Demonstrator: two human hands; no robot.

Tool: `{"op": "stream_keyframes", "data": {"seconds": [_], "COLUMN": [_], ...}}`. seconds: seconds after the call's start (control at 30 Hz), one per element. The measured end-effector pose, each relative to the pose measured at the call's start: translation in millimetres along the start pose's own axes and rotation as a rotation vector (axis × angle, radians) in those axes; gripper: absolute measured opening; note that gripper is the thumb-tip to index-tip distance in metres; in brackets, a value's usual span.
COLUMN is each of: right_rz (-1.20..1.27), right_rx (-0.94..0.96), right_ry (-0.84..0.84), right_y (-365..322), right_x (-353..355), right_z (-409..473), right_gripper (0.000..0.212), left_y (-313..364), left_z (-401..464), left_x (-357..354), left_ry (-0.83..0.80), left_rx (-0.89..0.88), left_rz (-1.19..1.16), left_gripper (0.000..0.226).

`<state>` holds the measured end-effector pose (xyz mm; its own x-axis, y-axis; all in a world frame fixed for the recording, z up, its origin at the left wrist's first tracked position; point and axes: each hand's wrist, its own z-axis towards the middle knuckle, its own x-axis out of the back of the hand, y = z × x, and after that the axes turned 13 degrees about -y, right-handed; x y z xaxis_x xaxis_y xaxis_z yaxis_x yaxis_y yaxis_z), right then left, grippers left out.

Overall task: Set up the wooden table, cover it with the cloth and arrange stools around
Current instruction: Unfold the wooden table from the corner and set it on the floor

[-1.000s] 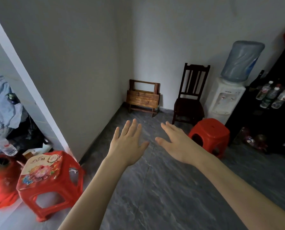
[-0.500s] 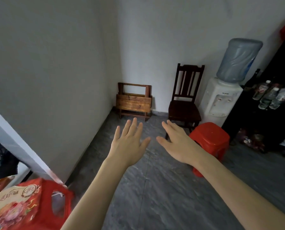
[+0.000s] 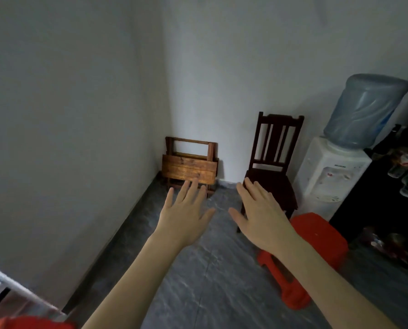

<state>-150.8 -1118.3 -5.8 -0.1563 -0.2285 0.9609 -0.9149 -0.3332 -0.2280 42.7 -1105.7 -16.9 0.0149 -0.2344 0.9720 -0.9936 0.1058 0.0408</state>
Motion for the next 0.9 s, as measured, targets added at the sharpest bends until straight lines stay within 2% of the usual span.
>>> {"op": "stream_keyframes", "data": {"seconds": [0.1,0.23,0.7,0.9], "right_rz": [-0.005,0.013,0.055,0.001], "right_rx": [-0.024,0.022,0.027,0.069], "right_ry": [0.031,0.045,-0.078,-0.05], "right_y": [22,33,72,60], "right_x": [15,19,25,51], "right_z": [46,90,265,376], "right_gripper": [0.07,0.07,0.068,0.068], "left_y": [4,2,-63,-127], "left_z": [48,93,257,341], "left_x": [13,15,27,48], "left_ry": [0.057,0.029,-0.046,0.088], "left_rx": [0.056,0.091,0.097,0.143], "left_rz": [-0.017,-0.024,-0.08,-0.075], "left_gripper": [0.068,0.068,0.069,0.07]}}
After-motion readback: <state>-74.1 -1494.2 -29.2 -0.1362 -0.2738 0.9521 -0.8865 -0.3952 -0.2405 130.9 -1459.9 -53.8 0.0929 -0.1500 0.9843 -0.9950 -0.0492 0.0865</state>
